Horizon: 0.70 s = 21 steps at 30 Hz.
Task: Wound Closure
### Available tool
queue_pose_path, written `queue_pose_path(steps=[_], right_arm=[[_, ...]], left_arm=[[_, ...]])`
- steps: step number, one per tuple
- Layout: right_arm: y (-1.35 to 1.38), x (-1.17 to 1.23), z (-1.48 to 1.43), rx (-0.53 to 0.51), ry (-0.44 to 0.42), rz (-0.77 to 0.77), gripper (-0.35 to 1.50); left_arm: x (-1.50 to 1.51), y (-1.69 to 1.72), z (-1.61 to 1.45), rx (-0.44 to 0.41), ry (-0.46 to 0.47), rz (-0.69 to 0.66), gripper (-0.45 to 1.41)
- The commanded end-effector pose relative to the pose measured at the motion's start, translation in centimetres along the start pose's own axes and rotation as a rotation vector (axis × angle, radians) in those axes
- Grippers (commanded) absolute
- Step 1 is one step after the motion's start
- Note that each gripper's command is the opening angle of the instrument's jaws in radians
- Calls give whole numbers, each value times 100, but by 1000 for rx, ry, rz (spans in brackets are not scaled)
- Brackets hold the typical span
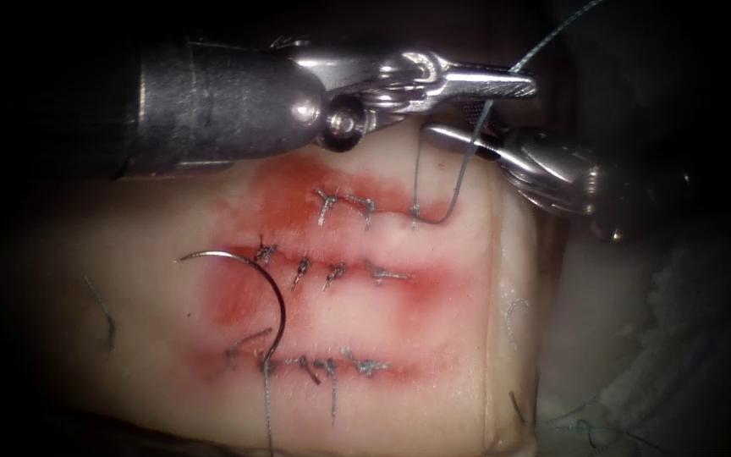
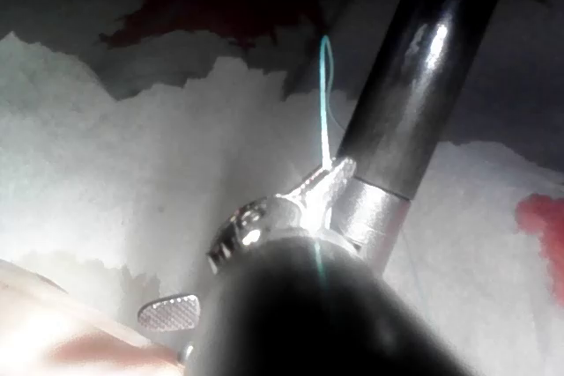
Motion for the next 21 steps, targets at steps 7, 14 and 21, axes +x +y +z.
queue_pose_path(steps=[7, 14, 21], right_arm=[[34, 39, 21, -245, 47, -19, 83], [37, 47, 26, -464, -52, 84, 76], [37, 46, 24, -498, -120, 212, 71]], left_arm=[[2, 46, -5, -24, -6, 35, -45], [17, 101, -29, -81, -25, 75, -45], [52, 158, -57, -221, -25, 130, -45]])
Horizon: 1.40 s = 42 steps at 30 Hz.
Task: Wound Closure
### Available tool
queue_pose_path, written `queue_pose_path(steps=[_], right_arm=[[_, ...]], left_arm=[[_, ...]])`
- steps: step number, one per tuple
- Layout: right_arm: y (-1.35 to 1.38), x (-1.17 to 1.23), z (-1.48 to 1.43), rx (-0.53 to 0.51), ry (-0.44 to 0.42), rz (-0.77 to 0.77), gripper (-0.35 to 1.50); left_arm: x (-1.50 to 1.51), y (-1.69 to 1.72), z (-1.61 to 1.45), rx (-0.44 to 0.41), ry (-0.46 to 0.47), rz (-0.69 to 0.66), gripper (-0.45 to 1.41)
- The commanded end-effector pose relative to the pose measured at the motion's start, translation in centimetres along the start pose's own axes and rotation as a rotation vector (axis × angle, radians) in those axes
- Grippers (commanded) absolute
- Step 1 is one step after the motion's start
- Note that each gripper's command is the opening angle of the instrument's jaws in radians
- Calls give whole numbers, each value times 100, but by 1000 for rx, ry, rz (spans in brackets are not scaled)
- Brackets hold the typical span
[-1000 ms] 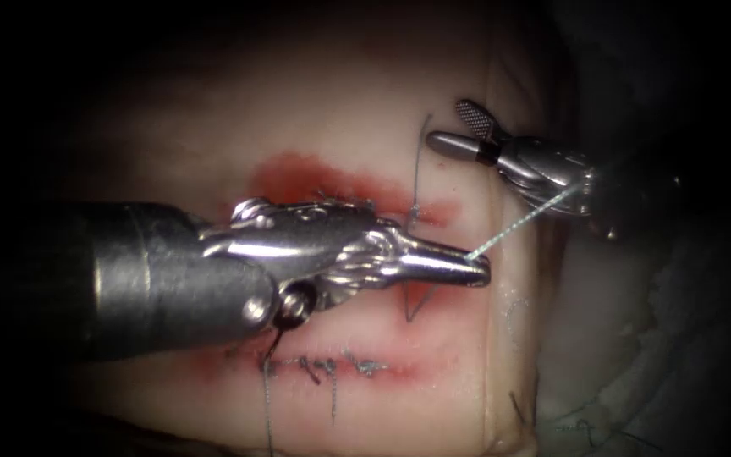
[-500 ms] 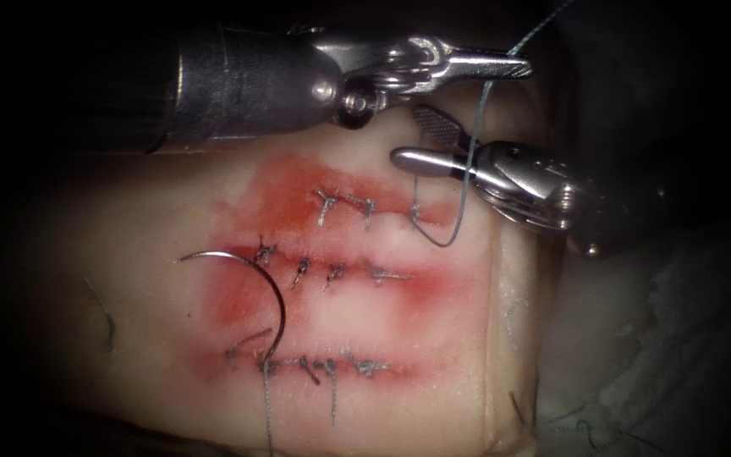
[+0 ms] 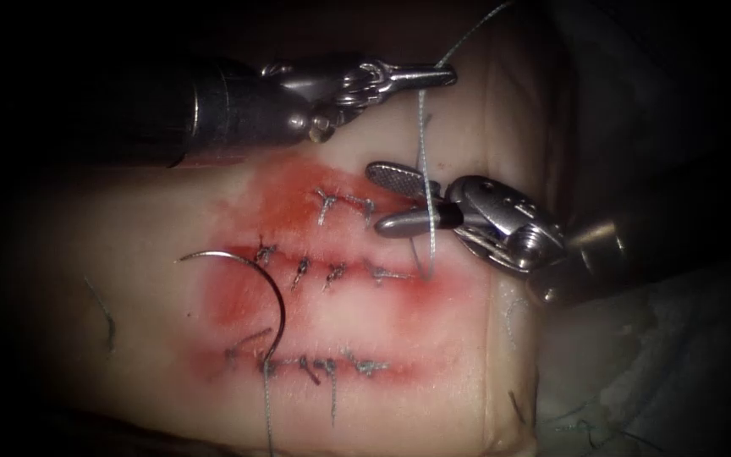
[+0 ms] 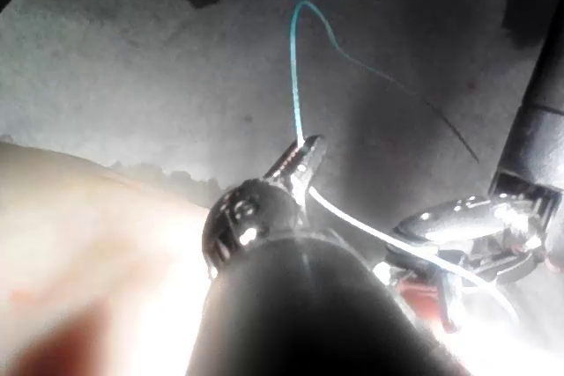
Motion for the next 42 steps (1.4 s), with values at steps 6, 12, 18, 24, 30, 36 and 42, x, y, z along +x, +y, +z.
queue_pose_path(steps=[6, 12, 18, 24, 30, 36, 42], right_arm=[[6, -6, 13, 7, -86, 55, 66], [8, -24, 14, 97, -149, 101, 71], [4, -33, 8, 251, -235, 116, 81], [-4, -35, 2, 458, -228, 188, 78], [-4, -25, -6, 661, -170, 319, 69], [-3, -20, -10, 833, -121, 406, 47], [-4, -21, -14, 958, -100, 427, 31]], left_arm=[[27, 30, -4, -61, 48, 3, -45], [55, 39, -22, -129, 106, 11, -45], [59, 37, -43, -160, 124, 19, -45], [60, 30, -52, -170, 135, 25, -45], [54, 18, -49, -173, 132, 20, -45], [62, 3, -49, -165, 139, 45, -45], [70, -12, -46, -136, 163, 80, -45]])
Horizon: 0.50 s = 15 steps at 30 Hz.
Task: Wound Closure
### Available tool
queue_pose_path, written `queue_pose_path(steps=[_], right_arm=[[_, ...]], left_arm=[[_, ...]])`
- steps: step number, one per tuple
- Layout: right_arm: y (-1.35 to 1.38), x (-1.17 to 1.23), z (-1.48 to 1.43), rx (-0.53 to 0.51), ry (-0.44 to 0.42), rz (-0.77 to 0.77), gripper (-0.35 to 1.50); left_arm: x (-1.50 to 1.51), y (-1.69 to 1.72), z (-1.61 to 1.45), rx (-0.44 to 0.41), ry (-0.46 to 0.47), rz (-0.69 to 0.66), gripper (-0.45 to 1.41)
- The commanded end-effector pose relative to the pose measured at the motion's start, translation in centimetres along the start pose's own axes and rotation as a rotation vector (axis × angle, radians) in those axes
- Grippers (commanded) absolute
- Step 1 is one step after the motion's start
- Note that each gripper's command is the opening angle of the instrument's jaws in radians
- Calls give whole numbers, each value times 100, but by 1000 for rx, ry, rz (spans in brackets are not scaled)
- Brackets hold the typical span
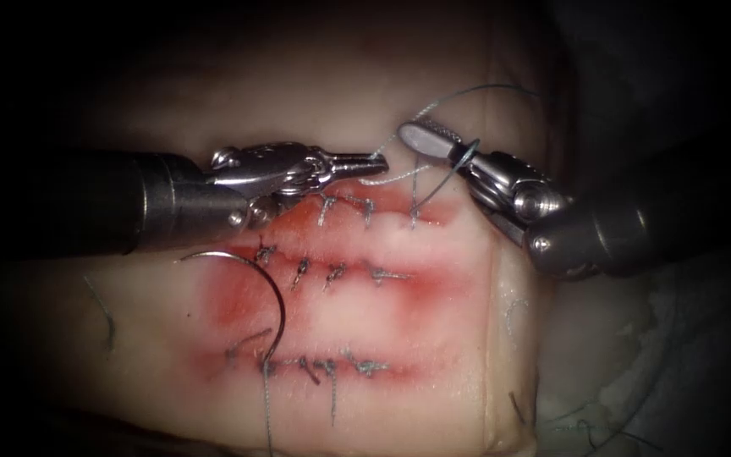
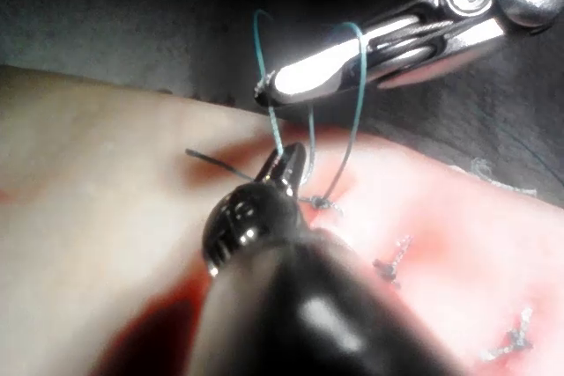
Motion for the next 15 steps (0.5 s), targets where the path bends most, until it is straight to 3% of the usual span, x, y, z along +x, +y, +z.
queue_pose_path(steps=[1, 6, 11, 14, 15], right_arm=[[1, 5, 7, 14, 5, 4, 31], [-2, 2, 12, 85, 53, 1, 32], [-13, 13, 16, 177, 130, -110, 51], [-14, 17, 19, 178, 132, -148, 51], [-13, 17, 20, 165, 122, -157, 61]], left_arm=[[-1, 1, 9, 7, 4, 14, -45], [3, -8, 11, 4, 16, 41, -45], [1, -10, 11, 0, 20, 52, -45], [-1, -8, 11, -9, 23, 55, -45], [-1, -5, 11, -27, 28, 61, -45]])
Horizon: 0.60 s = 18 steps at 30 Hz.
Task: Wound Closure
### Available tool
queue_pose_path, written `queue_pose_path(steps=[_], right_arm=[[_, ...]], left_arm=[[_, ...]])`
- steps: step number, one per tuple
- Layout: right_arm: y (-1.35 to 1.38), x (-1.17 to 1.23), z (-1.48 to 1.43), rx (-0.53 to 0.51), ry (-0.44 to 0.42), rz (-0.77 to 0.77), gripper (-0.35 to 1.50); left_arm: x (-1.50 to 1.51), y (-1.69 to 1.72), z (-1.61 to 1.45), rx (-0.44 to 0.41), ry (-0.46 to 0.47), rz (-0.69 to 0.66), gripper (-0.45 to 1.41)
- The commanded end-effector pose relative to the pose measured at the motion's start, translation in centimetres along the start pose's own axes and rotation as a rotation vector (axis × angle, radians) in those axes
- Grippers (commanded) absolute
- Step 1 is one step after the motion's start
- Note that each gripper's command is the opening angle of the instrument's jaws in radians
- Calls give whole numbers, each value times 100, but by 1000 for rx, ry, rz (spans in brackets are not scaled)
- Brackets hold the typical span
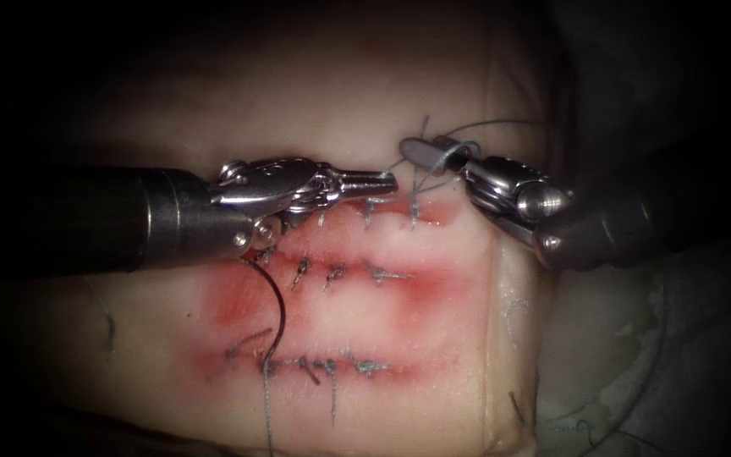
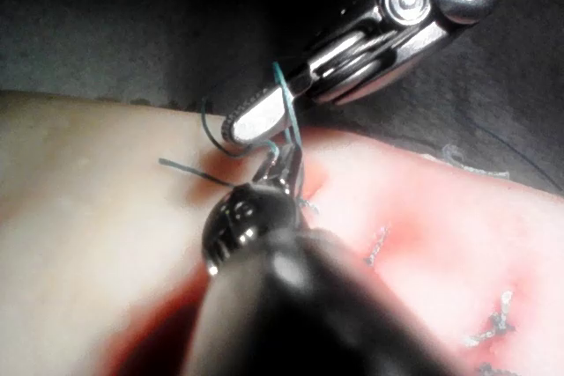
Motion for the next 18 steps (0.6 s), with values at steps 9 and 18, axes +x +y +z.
queue_pose_path(steps=[9, 18], right_arm=[[6, 3, 1, -73, -65, 9, 84], [-1, 1, 6, -20, -41, 4, 78]], left_arm=[[11, 25, 9, -136, 73, 19, -45], [9, 18, 7, -145, 78, -4, -45]])
